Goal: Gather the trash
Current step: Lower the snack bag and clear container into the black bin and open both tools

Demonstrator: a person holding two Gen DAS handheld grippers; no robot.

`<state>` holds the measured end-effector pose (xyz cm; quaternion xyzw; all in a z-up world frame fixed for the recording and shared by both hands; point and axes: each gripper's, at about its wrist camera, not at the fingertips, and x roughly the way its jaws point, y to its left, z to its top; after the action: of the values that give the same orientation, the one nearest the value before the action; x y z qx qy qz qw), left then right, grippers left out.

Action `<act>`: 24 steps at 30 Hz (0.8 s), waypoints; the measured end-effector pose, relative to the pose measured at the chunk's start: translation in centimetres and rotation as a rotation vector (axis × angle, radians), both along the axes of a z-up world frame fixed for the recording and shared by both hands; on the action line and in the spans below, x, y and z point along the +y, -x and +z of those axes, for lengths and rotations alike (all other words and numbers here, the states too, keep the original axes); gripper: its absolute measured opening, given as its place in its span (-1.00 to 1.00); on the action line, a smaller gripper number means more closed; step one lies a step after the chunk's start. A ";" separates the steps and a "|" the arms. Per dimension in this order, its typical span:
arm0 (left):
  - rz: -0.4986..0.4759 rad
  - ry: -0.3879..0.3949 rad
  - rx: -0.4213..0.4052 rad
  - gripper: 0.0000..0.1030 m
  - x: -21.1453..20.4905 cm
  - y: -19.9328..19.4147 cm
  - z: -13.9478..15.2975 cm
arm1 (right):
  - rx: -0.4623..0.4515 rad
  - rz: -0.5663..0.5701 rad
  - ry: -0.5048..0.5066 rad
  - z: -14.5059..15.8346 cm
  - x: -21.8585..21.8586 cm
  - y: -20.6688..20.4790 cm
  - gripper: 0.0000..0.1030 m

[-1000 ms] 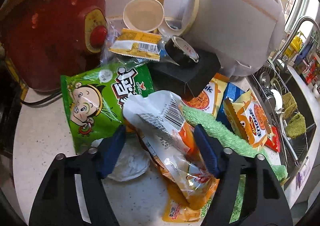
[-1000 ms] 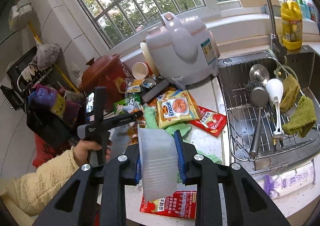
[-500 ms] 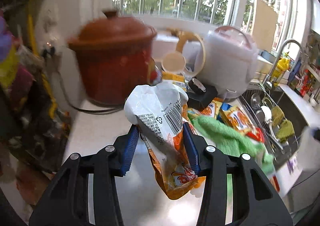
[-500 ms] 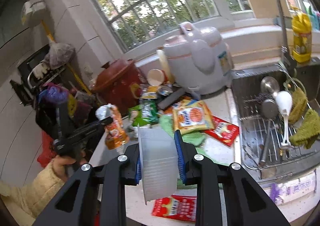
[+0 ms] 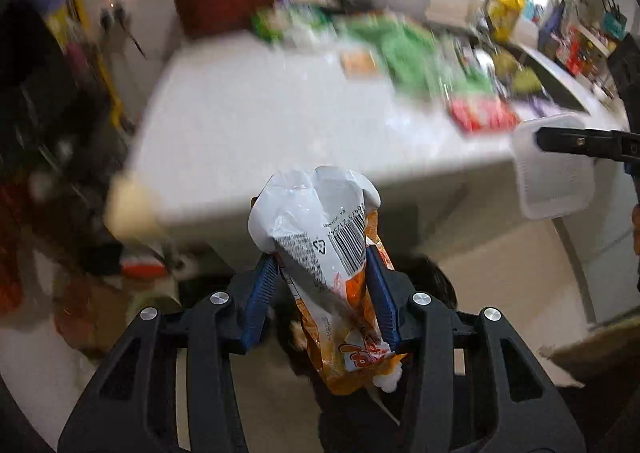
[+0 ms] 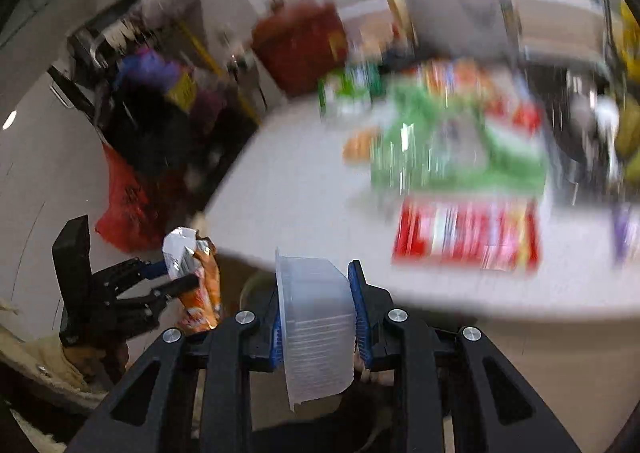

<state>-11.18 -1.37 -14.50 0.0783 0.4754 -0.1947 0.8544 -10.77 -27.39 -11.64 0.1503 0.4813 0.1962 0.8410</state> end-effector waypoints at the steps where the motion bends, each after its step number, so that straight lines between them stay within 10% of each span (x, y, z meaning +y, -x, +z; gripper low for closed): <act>1: -0.008 -0.010 0.022 -0.14 -0.3 0.4 -2.1 | 0.029 0.002 0.007 -1.6 0.5 0.3 -0.47; 11: 0.003 -0.047 0.149 -0.12 -3.3 -1.2 -19.9 | 0.148 0.017 0.192 -19.1 3.7 0.2 -0.46; 13: 0.021 -0.065 0.155 0.30 -3.5 -1.9 -21.4 | 0.163 0.023 0.218 -20.9 3.9 -0.1 -0.33; 14: 0.022 -0.087 0.156 0.61 -4.0 -2.3 -22.0 | 0.171 0.015 0.235 -21.6 3.7 -0.4 0.05; 17: 0.025 -0.108 0.141 0.71 -4.3 -2.2 -21.7 | 0.164 -0.010 0.254 -21.6 3.2 -0.5 0.70; 24: 0.049 -0.116 0.125 0.78 -3.8 -1.7 -16.1 | 0.136 -0.016 0.246 -16.1 2.0 0.8 0.81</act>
<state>-9.52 -5.21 -30.56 0.1035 0.5401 -0.1506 0.8215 -11.62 -25.36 -27.74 0.0626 0.5564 0.1185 0.8201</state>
